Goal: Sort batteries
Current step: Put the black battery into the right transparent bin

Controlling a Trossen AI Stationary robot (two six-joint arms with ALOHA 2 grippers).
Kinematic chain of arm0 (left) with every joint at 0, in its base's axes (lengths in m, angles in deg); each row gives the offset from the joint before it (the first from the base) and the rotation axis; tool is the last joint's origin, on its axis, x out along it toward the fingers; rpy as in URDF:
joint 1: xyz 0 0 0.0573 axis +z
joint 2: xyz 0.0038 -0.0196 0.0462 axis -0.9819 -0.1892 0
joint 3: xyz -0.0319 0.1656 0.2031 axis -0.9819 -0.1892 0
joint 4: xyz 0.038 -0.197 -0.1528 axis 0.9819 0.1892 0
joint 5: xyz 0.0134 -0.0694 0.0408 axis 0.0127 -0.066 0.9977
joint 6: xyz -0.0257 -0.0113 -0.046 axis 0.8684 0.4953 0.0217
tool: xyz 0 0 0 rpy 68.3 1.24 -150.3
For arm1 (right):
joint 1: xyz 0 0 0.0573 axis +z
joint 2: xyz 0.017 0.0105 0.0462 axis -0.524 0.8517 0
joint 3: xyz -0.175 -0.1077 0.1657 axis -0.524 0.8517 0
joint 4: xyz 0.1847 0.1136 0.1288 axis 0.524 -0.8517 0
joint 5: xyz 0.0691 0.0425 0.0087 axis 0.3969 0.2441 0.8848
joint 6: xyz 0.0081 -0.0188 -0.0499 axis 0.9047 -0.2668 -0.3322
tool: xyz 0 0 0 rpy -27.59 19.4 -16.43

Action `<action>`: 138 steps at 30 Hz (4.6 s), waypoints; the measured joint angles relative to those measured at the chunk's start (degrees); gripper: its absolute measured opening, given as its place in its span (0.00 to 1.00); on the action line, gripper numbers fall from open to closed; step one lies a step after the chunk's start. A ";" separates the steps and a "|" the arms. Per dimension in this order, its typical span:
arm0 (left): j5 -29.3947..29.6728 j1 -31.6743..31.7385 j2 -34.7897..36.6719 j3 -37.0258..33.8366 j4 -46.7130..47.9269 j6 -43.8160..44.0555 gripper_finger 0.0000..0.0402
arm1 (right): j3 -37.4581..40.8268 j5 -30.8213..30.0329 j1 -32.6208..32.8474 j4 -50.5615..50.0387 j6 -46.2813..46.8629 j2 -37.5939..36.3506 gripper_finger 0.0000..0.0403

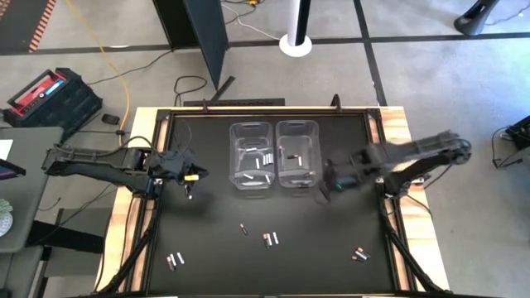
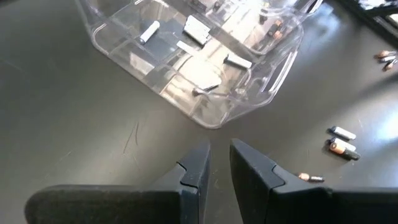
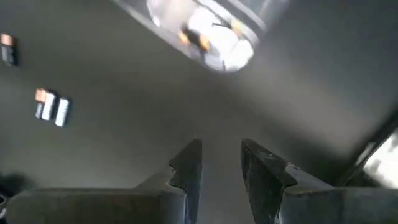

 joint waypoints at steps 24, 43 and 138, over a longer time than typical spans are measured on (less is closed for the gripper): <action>0.00 0.02 0.00 0.00 1.39 0.00 0.14 | 21.70 23.57 28.66 20.74 32.34 2.85 0.32; 0.17 0.01 0.02 0.00 1.35 0.08 0.14 | 21.77 30.65 29.04 28.41 25.31 14.78 0.32; 0.39 0.00 0.02 0.00 1.15 0.06 0.14 | 24.78 -8.29 23.41 23.67 38.03 0.16 0.16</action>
